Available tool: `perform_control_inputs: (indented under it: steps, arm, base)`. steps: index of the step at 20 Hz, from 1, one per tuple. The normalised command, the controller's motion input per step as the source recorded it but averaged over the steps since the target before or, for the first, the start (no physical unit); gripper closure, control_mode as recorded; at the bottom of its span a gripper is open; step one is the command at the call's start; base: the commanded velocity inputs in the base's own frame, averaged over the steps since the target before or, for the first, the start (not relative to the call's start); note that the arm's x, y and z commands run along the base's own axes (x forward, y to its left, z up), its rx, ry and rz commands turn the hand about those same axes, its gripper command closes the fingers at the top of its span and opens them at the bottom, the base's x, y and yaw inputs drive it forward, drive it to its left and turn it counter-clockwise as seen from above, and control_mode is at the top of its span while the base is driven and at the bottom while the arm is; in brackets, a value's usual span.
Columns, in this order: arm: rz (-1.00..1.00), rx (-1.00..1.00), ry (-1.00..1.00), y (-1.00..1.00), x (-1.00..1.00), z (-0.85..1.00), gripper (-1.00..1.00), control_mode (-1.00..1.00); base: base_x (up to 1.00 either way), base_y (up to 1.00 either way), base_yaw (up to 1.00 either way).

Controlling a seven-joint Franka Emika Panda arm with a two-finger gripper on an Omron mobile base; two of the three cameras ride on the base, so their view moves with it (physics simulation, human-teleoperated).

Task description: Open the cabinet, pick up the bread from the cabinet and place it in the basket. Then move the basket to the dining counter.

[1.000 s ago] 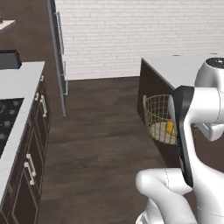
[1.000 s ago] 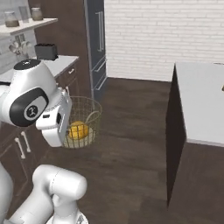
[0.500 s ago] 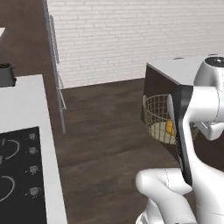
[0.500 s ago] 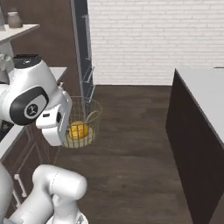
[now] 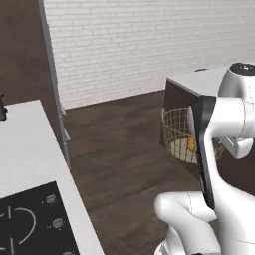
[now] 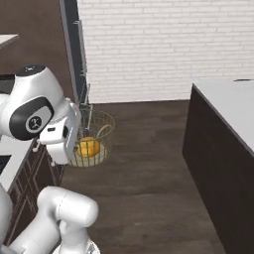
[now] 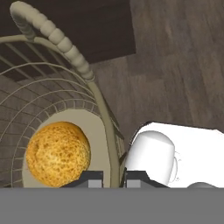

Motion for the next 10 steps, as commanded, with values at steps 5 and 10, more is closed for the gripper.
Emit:
perform_control_inputs:
  steps: [5, 10]
  arm:
    - [0.00, 0.00, 0.00, 0.00, 0.00, 0.00, 1.00, 1.00]
    - [0.00, 0.00, 0.00, 0.00, 0.00, 0.00, 1.00, 1.00]
  base:
    - [1.00, 0.11, -0.21]
    - [1.00, -0.05, -0.04]
